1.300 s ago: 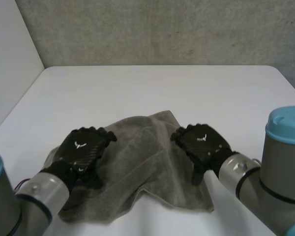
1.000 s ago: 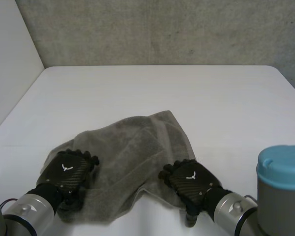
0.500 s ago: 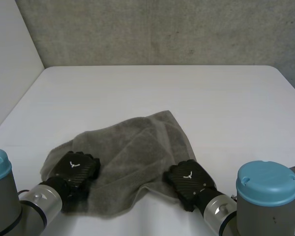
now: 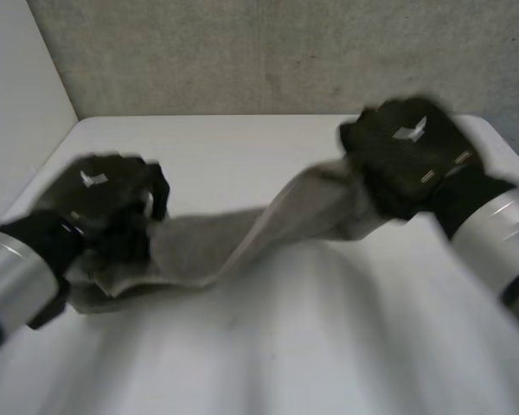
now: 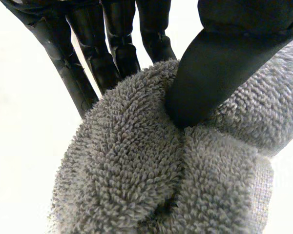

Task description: Fold the towel.

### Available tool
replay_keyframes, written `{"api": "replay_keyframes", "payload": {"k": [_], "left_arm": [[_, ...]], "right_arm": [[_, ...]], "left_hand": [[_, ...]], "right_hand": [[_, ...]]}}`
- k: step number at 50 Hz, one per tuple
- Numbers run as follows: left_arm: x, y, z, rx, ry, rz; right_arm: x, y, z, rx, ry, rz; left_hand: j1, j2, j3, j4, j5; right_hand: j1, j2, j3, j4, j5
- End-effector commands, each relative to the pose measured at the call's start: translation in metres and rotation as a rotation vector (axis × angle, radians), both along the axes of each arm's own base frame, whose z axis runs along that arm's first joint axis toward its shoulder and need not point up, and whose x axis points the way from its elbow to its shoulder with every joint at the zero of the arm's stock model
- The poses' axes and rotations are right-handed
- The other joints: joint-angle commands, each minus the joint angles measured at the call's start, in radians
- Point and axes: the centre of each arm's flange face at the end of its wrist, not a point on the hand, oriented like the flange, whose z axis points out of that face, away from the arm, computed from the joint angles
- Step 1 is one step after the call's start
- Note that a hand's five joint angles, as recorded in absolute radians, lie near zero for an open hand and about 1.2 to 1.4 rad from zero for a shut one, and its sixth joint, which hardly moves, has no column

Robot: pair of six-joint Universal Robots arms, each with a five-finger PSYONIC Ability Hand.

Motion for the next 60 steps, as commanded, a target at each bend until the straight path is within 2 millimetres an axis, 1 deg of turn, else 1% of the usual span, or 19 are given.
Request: {"api": "replay_keyframes", "payload": {"k": [1,4,7,12,15,17,18,20,26,28,31,35,37,40,45,46,51,53,60], "left_arm": [[0.003,0.012,0.042,0.0,0.087,-0.032],[0.002,0.008,0.039,0.02,0.098,-0.035],[-0.001,-0.012,0.02,0.112,0.09,-0.019],[-0.019,-0.075,-0.046,0.315,0.014,0.008],[-0.027,-0.092,-0.064,0.356,-0.003,0.009],[-0.039,-0.127,-0.092,0.393,-0.018,0.014],[-0.039,-0.127,-0.092,0.393,-0.018,0.014],[-0.051,-0.158,-0.114,0.392,-0.017,0.014],[-0.063,-0.202,-0.124,0.312,0.004,0.041],[-0.064,-0.22,-0.116,0.243,0.015,0.095],[-0.06,-0.227,-0.103,0.194,0.018,0.159],[-0.055,-0.225,-0.082,0.15,0.024,0.2],[-0.049,-0.212,-0.062,0.144,0.026,0.216],[-0.046,-0.202,-0.054,0.146,0.023,0.22],[-0.033,-0.152,-0.03,0.172,0.02,0.216],[-0.032,-0.152,-0.03,0.172,0.02,0.216],[-0.04,-0.103,-0.03,0.186,0.004,0.155],[-0.041,-0.073,-0.035,0.184,-0.018,0.149],[-0.036,-0.034,-0.049,0.188,-0.077,0.27]], "right_arm": [[-0.02,0.002,0.044,0.02,0.026,0.003],[-0.023,0.0,0.048,0.019,0.068,0.015],[-0.021,-0.022,0.028,0.078,0.132,0.016],[-0.008,-0.057,-0.008,0.18,0.201,0.023],[0.007,-0.075,-0.034,0.246,0.229,0.044],[0.018,-0.082,-0.047,0.272,0.243,0.068],[0.029,-0.087,-0.06,0.296,0.25,0.09],[0.038,-0.095,-0.072,0.313,0.256,0.099],[0.056,-0.132,-0.109,0.284,0.267,-0.006],[0.06,-0.139,-0.114,0.26,0.264,-0.035],[0.063,-0.151,-0.118,0.21,0.249,-0.088],[0.062,-0.16,-0.118,0.17,0.226,-0.147],[0.061,-0.16,-0.118,0.17,0.223,-0.157],[0.06,-0.159,-0.118,0.174,0.218,-0.168],[0.056,-0.158,-0.118,0.176,0.222,-0.185],[0.056,-0.158,-0.118,0.172,0.226,-0.191],[0.052,-0.159,-0.123,0.18,0.242,-0.202],[0.051,-0.159,-0.124,0.184,0.244,-0.203],[0.05,-0.156,-0.13,0.199,0.254,-0.201]], "left_hand": [[0.234,0.186,0.186,0.18,0.224],[0.234,0.186,0.186,0.18,0.224],[0.234,0.186,0.186,0.18,0.224],[0.234,0.186,0.186,0.18,0.224],[0.234,0.186,0.186,0.18,0.224],[0.214,0.166,0.166,0.16,0.204],[0.214,0.166,0.166,0.16,0.204],[0.115,0.067,0.066,0.06,0.105],[-0.259,-0.307,-0.307,-0.313,-0.269],[-0.504,-0.552,-0.553,-0.559,-0.514],[-0.777,-0.825,-0.825,-0.832,-0.787],[-0.899,-0.947,-0.947,-0.953,-0.909],[-0.922,-0.97,-0.971,-0.977,-0.932],[-0.911,-0.959,-0.959,-0.965,-0.921],[-0.834,-0.882,-0.883,-0.889,-0.844],[-0.834,-0.882,-0.883,-0.889,-0.844],[-0.699,-0.747,-0.747,-0.754,-0.709],[-0.576,-0.624,-0.625,-0.631,-0.586],[-0.441,-0.489,-0.489,-0.495,-0.451]], "right_hand": [[0.105,0.084,0.064,0.059,0.059],[0.105,0.084,0.064,0.059,0.059],[0.105,0.084,0.064,0.059,0.059],[0.105,0.084,0.064,0.059,0.059],[0.105,0.084,0.064,0.059,0.059],[0.105,0.084,0.064,0.059,0.059],[0.105,0.084,0.064,0.059,0.059],[0.105,0.084,0.064,0.059,0.059],[0.105,0.084,0.064,0.059,0.059],[0.105,0.084,0.064,0.059,0.059],[0.105,0.084,0.064,0.059,0.059],[0.105,0.084,0.064,0.059,0.059],[0.105,0.084,0.064,0.059,0.059],[0.105,0.084,0.064,0.059,0.059],[0.105,0.084,0.064,0.059,0.059],[0.105,0.084,0.064,0.059,0.059],[0.105,0.084,0.064,0.059,0.059],[0.105,0.084,0.064,0.059,0.059],[0.105,0.084,0.064,0.059,0.059]]}}
